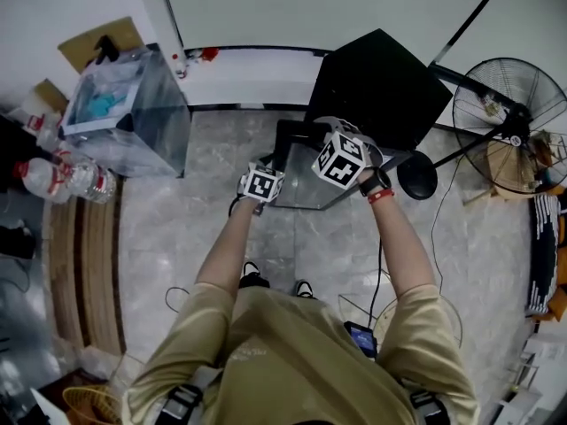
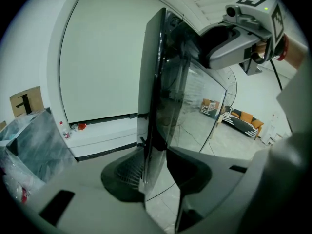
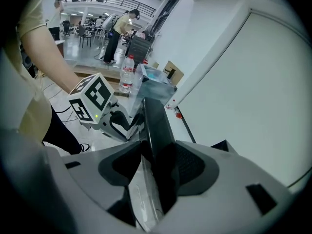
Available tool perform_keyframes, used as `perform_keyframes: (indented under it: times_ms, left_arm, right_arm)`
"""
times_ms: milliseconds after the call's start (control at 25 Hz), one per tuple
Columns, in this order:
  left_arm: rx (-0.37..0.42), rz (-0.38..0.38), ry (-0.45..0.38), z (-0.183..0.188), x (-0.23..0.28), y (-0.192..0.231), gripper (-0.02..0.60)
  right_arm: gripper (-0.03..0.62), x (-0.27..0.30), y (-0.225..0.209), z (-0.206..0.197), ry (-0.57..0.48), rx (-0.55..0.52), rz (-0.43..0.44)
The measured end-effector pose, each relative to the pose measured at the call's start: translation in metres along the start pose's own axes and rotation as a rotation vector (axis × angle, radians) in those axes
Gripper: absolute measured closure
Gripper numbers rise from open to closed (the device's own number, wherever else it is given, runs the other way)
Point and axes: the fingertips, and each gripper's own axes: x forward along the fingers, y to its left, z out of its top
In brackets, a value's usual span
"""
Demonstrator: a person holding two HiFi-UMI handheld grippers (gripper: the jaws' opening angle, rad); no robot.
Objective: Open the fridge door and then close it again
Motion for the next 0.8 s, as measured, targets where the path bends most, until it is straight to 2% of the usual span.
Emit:
perform_keyframes:
  times_ms: [440,800]
  left_arm:
    - [-0.056,0.06,0.004,-0.025,-0.028,-0.023,0.437]
    - [-0.067,0.119,0.005,-0.042,-0.044,-0.042,0.443]
  right_arm:
    - [0.368,-0.017,0.031,-0.001,-0.035,-0.062,0.037]
    - [0.364,-0.032,0.053,-0.004,-0.056,-0.113,0.051]
